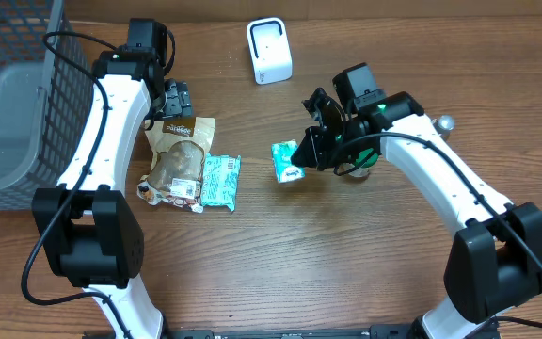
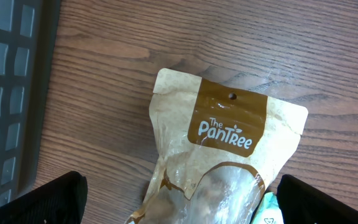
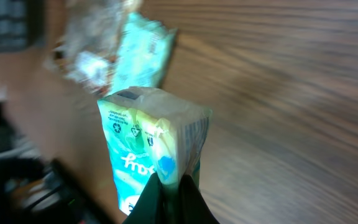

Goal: Scan the item barcode

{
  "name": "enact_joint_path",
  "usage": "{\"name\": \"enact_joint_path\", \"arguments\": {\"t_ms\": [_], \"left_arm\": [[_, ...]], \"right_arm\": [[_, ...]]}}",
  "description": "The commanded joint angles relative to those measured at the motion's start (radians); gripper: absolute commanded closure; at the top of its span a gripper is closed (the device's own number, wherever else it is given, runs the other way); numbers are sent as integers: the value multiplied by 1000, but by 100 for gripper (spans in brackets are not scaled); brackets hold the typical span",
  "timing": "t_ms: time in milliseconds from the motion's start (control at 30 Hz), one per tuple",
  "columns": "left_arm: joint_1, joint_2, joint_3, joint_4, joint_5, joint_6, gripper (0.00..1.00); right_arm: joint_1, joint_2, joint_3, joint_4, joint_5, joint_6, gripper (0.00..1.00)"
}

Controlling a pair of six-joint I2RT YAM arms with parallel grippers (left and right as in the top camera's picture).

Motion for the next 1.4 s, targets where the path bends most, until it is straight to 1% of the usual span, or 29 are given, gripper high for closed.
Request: {"name": "enact_joint_path", "arguments": {"t_ms": [0, 133, 367, 467, 567, 867, 1367], "left_arm": [[-6, -4, 12, 2, -13, 0, 1], [-6, -4, 12, 2, -13, 0, 1], [-6, -4, 12, 2, -13, 0, 0], [-6, -4, 12, 2, -13, 0, 0], [-6, -4, 12, 2, -13, 0, 0], [-6, -4, 12, 2, -13, 0, 0], [-6, -4, 12, 2, -13, 0, 1]], "right_arm": [[49, -28, -4, 18, 206, 86, 96], [96, -23, -4, 47, 335, 155, 96], [174, 10, -4, 102, 482, 195, 96], [204, 21, -4, 103, 581, 251, 96], [225, 33, -4, 107, 638, 269, 96], [233, 50, -4, 131, 640, 269, 96], [232, 50, -4, 148, 565, 268, 96]]}}
